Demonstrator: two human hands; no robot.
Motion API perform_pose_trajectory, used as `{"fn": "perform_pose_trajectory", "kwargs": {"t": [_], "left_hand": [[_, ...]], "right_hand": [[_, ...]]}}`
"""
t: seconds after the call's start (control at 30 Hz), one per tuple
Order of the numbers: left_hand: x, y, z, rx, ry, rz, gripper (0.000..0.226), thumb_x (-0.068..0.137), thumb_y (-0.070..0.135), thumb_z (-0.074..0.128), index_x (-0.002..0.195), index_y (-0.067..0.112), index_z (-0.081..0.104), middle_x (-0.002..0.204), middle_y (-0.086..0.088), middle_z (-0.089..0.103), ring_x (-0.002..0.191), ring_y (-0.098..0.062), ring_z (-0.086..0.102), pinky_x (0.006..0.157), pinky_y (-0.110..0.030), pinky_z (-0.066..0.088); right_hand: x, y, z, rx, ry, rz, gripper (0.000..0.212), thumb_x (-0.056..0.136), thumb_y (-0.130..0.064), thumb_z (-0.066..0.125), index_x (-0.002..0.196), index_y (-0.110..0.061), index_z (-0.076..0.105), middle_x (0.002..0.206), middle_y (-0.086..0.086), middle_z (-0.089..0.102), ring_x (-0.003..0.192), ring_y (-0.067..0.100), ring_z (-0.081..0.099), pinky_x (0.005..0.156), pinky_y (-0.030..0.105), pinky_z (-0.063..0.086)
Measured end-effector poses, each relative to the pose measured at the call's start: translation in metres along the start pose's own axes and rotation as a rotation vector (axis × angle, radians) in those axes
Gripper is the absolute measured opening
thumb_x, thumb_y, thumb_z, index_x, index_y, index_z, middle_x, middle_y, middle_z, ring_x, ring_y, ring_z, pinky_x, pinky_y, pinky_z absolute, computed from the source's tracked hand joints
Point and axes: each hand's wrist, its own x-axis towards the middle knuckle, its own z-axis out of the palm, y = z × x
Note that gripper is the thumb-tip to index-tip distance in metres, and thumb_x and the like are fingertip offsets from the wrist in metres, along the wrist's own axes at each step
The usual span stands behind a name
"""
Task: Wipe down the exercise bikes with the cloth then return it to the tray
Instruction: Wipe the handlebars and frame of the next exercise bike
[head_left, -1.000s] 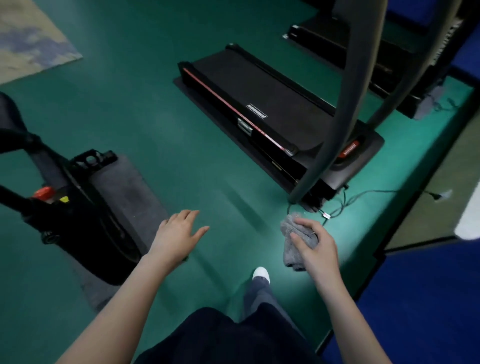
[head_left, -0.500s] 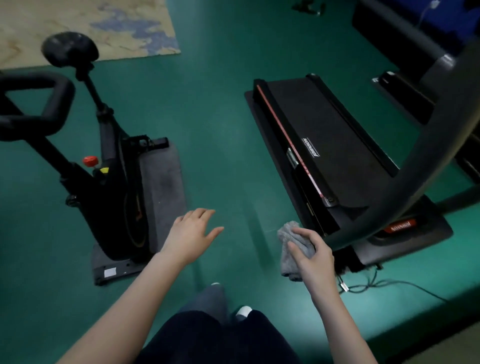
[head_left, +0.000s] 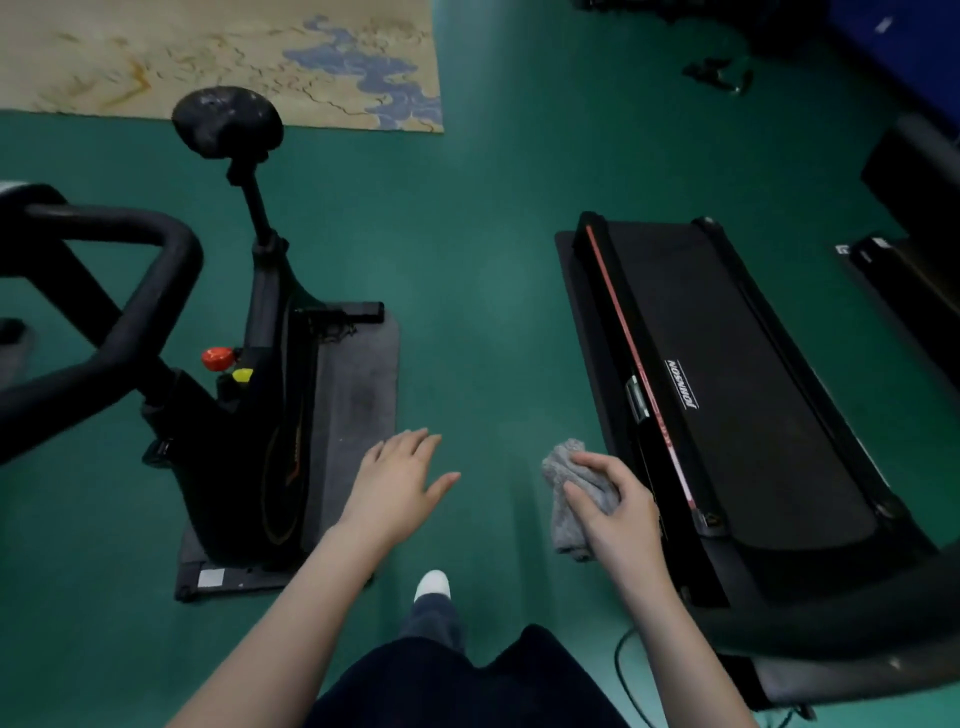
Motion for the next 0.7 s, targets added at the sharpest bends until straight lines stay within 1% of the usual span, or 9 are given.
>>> {"fn": "perform_pose_trajectory", "kwargs": {"t": [0.17, 0.27, 0.47, 0.57, 0.63, 0.7], "left_hand": [[0.041, -0.022, -0.027, -0.013, 0.050, -0.062, 0.062, 0.095, 0.055, 0.035, 0.146, 0.021, 0.029, 0.153, 0.001, 0.029, 0.143, -0.015, 0.022, 0.116, -0.035, 0.017], [0.046, -0.044, -0.033, -0.034, 0.037, -0.160, 0.062, 0.096, 0.055, 0.034, 0.147, 0.021, 0.027, 0.154, 0.002, 0.027, 0.143, -0.015, 0.020, 0.117, -0.034, 0.016], [0.049, -0.083, -0.038, -0.118, 0.064, -0.416, 0.063, 0.095, 0.058, 0.033, 0.147, 0.023, 0.029, 0.154, 0.003, 0.029, 0.143, -0.014, 0.021, 0.116, -0.033, 0.018], [0.061, -0.091, -0.042, -0.142, 0.075, -0.536, 0.064, 0.094, 0.060, 0.032, 0.147, 0.024, 0.029, 0.153, 0.005, 0.030, 0.142, -0.014, 0.022, 0.115, -0.034, 0.019], [0.076, -0.089, -0.048, -0.158, 0.101, -0.603, 0.064, 0.094, 0.060, 0.032, 0.147, 0.025, 0.029, 0.152, 0.005, 0.030, 0.141, -0.014, 0.023, 0.114, -0.035, 0.020], [0.099, -0.084, -0.055, -0.181, 0.139, -0.665, 0.064, 0.094, 0.059, 0.032, 0.147, 0.024, 0.029, 0.152, 0.004, 0.030, 0.140, -0.015, 0.024, 0.113, -0.035, 0.021]], "right_hand": [[0.062, -0.030, 0.026, -0.018, -0.063, -0.063, 0.027, 0.083, -0.001, 0.067, 0.103, -0.019, 0.067, 0.108, -0.010, 0.067, 0.106, 0.002, 0.060, 0.096, 0.025, 0.046], [0.092, -0.041, 0.044, -0.035, -0.130, -0.070, 0.027, 0.083, -0.002, 0.068, 0.102, -0.021, 0.067, 0.108, -0.013, 0.067, 0.105, 0.001, 0.060, 0.096, 0.026, 0.047], [0.159, -0.066, 0.095, -0.071, -0.339, -0.118, 0.026, 0.082, -0.001, 0.068, 0.099, -0.021, 0.067, 0.108, -0.007, 0.068, 0.105, 0.009, 0.061, 0.098, 0.035, 0.048], [0.197, -0.079, 0.115, -0.084, -0.430, -0.146, 0.025, 0.083, -0.003, 0.068, 0.100, -0.021, 0.068, 0.109, -0.007, 0.068, 0.104, 0.009, 0.061, 0.096, 0.040, 0.050], [0.225, -0.088, 0.125, -0.079, -0.490, -0.158, 0.025, 0.083, -0.003, 0.067, 0.100, -0.021, 0.068, 0.108, -0.008, 0.067, 0.103, 0.009, 0.061, 0.089, 0.047, 0.053], [0.256, -0.099, 0.131, -0.092, -0.565, -0.186, 0.024, 0.084, -0.004, 0.067, 0.101, -0.021, 0.068, 0.108, -0.010, 0.067, 0.102, 0.010, 0.062, 0.086, 0.049, 0.054]]}}
